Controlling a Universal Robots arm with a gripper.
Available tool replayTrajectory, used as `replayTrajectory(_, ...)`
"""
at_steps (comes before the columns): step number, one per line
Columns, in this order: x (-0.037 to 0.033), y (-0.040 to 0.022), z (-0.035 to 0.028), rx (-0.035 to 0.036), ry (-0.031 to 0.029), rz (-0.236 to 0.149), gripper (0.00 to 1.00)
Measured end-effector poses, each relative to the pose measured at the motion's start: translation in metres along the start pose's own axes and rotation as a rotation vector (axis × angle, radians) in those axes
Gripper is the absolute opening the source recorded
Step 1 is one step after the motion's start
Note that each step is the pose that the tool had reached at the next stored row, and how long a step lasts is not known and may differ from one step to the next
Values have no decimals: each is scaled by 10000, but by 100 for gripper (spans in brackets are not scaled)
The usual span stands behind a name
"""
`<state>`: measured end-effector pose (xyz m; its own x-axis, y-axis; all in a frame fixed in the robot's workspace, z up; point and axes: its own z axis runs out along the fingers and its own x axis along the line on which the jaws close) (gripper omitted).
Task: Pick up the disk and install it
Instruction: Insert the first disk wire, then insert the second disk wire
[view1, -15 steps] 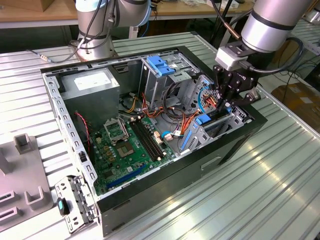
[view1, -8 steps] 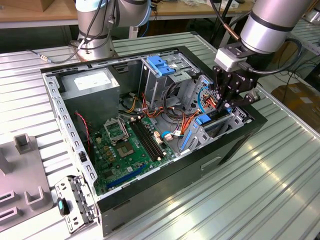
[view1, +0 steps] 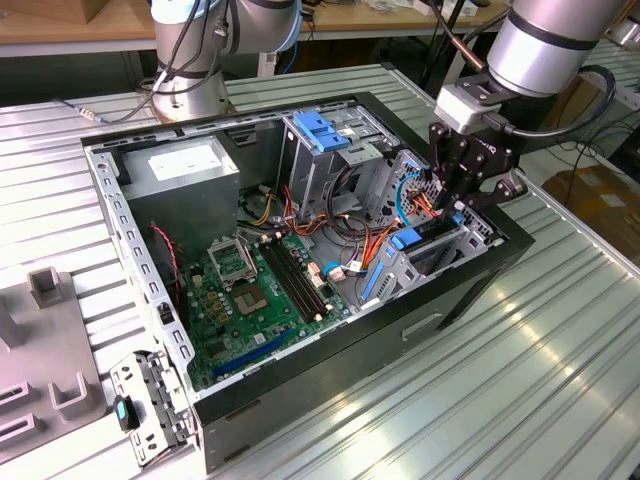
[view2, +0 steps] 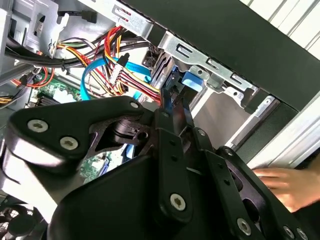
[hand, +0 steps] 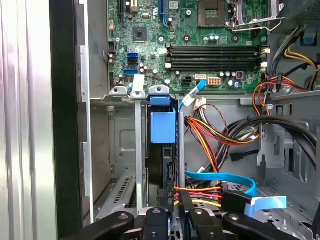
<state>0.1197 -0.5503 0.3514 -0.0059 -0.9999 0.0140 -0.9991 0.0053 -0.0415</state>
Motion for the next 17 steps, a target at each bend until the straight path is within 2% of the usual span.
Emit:
replayTrajectory(4, 0, 0, -8, 0, 1, 0, 11)
replayTrajectory(17, 0, -1, -31, 0, 1, 0, 11)
